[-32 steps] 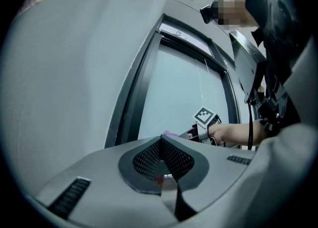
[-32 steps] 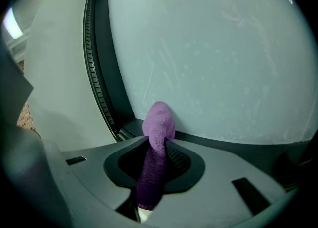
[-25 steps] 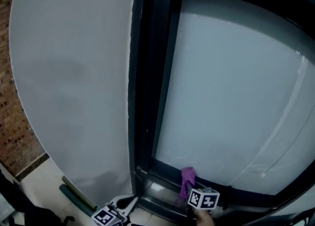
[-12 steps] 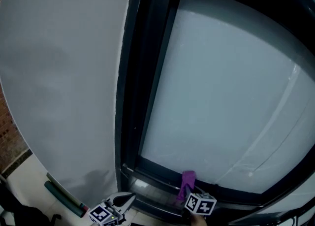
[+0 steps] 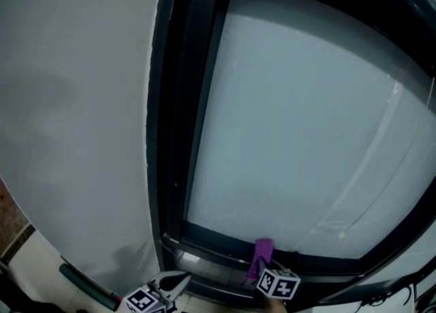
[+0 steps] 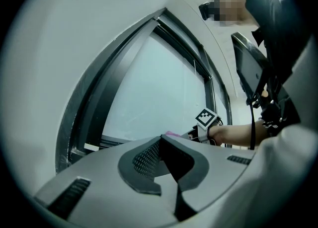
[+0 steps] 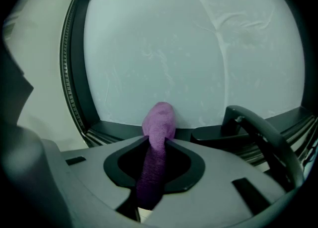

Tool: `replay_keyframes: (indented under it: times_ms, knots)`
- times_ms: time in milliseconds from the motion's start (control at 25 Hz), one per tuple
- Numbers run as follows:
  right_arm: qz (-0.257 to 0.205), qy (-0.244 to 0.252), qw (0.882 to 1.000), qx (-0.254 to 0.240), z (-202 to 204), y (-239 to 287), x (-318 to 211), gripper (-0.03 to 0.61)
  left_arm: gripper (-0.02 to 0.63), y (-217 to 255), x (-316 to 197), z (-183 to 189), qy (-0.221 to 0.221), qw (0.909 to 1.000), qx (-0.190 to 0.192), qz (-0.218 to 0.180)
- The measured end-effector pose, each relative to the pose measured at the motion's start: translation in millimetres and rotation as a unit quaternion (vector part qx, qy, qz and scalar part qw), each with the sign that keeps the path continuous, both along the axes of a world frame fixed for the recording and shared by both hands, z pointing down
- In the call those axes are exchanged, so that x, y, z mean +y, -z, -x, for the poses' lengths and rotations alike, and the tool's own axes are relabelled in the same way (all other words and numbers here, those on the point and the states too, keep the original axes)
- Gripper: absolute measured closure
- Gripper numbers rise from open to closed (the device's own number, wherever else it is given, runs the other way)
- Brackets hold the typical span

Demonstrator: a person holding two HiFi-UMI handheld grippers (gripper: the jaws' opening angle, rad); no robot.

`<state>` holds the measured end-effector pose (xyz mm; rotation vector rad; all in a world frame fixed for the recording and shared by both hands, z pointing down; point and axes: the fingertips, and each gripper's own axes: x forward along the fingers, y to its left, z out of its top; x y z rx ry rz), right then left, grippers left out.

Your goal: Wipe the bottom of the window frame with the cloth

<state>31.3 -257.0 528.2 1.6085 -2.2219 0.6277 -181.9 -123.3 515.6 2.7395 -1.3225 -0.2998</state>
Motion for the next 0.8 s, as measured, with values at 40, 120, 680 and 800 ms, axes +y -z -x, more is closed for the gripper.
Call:
replay_keyframes:
  times_ms: [40, 120, 680, 800]
  knots:
    - [-0.001, -0.007, 1.0, -0.001, -2, 0, 1, 0.494, 0.609, -1, -1, -3, -0.008, 1.0, -0.002, -0.001]
    - [-0.004, -0.019, 1.0, -0.003, -7, -1, 2, 0.494, 0.609, -2, -3, -9, -0.02, 0.9998, -0.008, 0.0]
    - [-0.035, -0.064, 0.995, -0.064, -24, -4, 6, 0.494, 0.611, 2, -17, -61, -0.045, 0.9988, -0.018, 0.001]
    - [-0.05, -0.069, 0.995, -0.056, -24, -3, 7, 0.494, 0.609, 0, -20, -73, -0.05, 0.9986, -0.019, 0.003]
